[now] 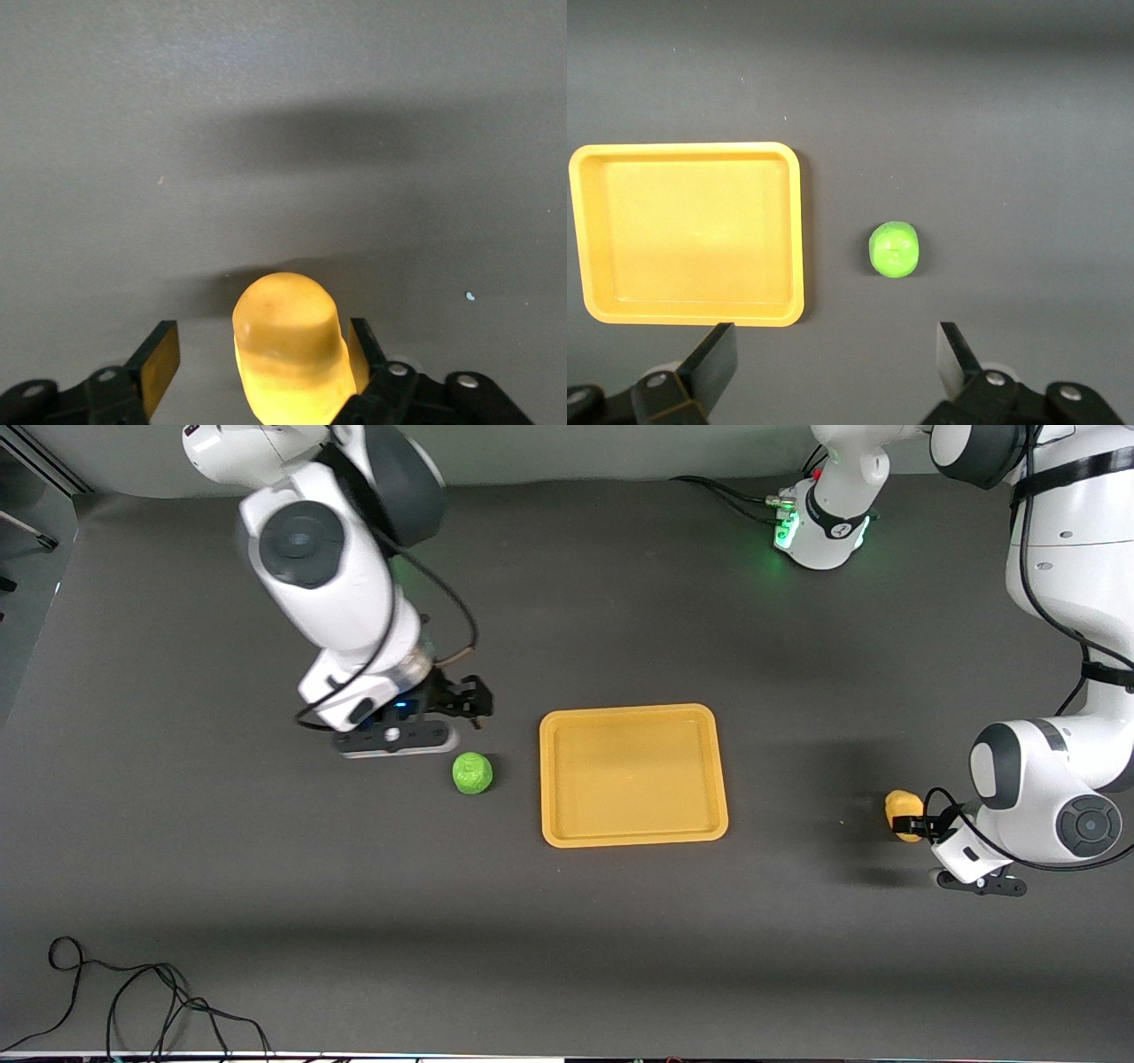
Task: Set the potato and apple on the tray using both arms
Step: 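Reach the right gripper to the apple while the left gripper reaches the potato, then grasp the green apple with the right gripper while the left gripper grasps the potato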
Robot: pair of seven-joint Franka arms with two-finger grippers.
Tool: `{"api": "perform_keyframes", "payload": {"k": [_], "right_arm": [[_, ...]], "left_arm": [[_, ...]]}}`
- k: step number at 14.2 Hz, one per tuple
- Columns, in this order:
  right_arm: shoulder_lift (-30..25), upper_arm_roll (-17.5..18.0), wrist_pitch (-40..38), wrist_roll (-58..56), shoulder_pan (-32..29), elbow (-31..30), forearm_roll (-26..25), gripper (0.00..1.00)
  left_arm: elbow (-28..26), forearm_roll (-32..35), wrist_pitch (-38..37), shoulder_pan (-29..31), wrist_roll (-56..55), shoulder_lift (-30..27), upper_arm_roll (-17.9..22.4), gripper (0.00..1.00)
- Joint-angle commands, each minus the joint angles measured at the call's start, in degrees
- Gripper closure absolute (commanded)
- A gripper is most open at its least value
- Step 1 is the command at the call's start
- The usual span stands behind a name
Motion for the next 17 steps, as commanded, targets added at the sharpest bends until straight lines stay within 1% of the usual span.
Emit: {"api": "perform_keyframes", "payload": {"k": [1,3,4,5,6,7,9,10,11,13,15,16,17], "right_arm": [[0.6,-1.1,-0.9,0.2,-1.1,-0.5,-0.8,0.00],[-0.1,-1.1,-0.7,0.1,-1.4,-3.7,-0.9,0.00],[-0.5,-1.1,0.7,0.1,-1.4,-5.9,-0.9,0.00],[-1.5,-1.2,3.4,0.2,-1.5,-9.3,-0.8,0.00],[-2.3,-1.6,7.0,0.3,-1.8,-13.1,-0.7,0.00],[-2.6,-1.8,11.1,0.6,-1.6,-16.6,-0.4,0.00],[-2.1,-1.8,20.8,0.8,-1.2,-23.5,-0.4,0.00],[-1.8,-1.8,27.1,1.0,-1.2,-27.3,-0.4,0.00],[-0.9,-1.8,32.5,1.0,-1.1,-30.5,-0.4,0.00],[2.0,-1.8,37.7,1.0,-0.8,-32.7,-0.4,0.00],[5.0,-1.8,39.9,1.0,-0.1,-32.7,-0.4,0.00],[6.2,-1.8,41.3,1.0,0.1,-32.7,-0.4,0.00],[7.7,-1.8,42.8,1.0,0.2,-32.7,-0.4,0.00]], "left_arm": [[-0.1,-0.9,-1.4,0.2,2.2,0.3,-0.3,0.32],[-1.0,-1.0,-3.6,0.2,2.1,0.3,-0.3,0.41],[-0.9,-1.1,-4.7,0.2,2.1,0.2,-0.3,0.51],[-0.5,-1.7,-5.6,0.2,2.2,-0.3,-0.4,0.64],[0.5,-2.7,-6.2,0.2,2.2,-0.5,-0.4,0.75],[2.0,-3.5,-7.9,-0.1,2.0,-1.2,-0.6,0.82],[5.4,-7.0,-13.4,-2.1,1.1,-2.8,-1.0,0.84],[6.7,-9.4,-16.0,-3.3,-0.4,-3.7,-1.4,0.84],[6.9,-10.1,-17.6,-4.9,-2.7,-4.8,-2.0,0.84],[6.9,-10.3,-18.2,-10.6,-9.6,-6.0,-2.5,0.85],[6.3,-9.9,-17.8,-17.3,-17.2,-5.6,-2.4,0.84],[5.8,-10.1,-17.7,-19.2,-17.7,-5.2,-2.5,0.82],[4.8,-10.6,-16.8,-20.7,-18.4,-4.8,-2.6,0.77]]}}
